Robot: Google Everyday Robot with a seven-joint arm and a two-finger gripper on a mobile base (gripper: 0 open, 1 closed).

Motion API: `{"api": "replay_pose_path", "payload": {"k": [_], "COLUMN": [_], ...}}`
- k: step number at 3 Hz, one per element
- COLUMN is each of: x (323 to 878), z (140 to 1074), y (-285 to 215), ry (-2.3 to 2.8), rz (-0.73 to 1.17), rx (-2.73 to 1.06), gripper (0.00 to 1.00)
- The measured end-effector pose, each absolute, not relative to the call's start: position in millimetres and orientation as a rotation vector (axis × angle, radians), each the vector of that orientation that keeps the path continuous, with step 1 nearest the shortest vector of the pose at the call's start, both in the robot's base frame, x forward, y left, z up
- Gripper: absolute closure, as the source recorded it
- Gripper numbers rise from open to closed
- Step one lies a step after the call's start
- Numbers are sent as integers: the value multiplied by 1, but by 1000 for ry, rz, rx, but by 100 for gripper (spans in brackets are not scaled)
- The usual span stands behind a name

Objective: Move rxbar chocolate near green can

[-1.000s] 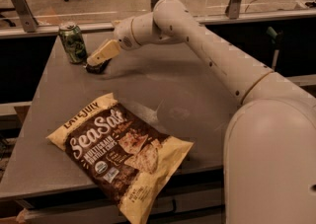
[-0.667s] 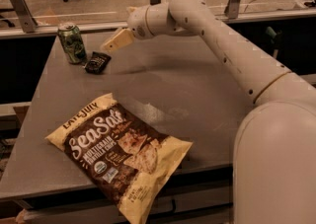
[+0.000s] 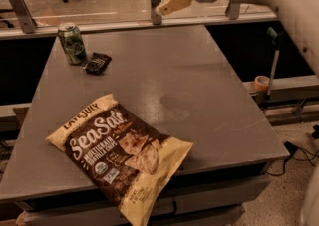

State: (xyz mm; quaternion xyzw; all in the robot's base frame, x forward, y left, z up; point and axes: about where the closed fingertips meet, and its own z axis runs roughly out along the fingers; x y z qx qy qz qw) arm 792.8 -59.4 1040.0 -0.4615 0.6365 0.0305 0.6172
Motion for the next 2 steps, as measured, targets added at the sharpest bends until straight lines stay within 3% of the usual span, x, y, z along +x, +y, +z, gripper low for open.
{"api": "replay_pose_path", "payload": {"k": [1,2], "x": [769,764], "z": [1101,1120], "y": [-142,-155], "ry": [1440,1411], "rz": [-234,-309], "rx": [-964,-942], "gripper": [0,0]}}
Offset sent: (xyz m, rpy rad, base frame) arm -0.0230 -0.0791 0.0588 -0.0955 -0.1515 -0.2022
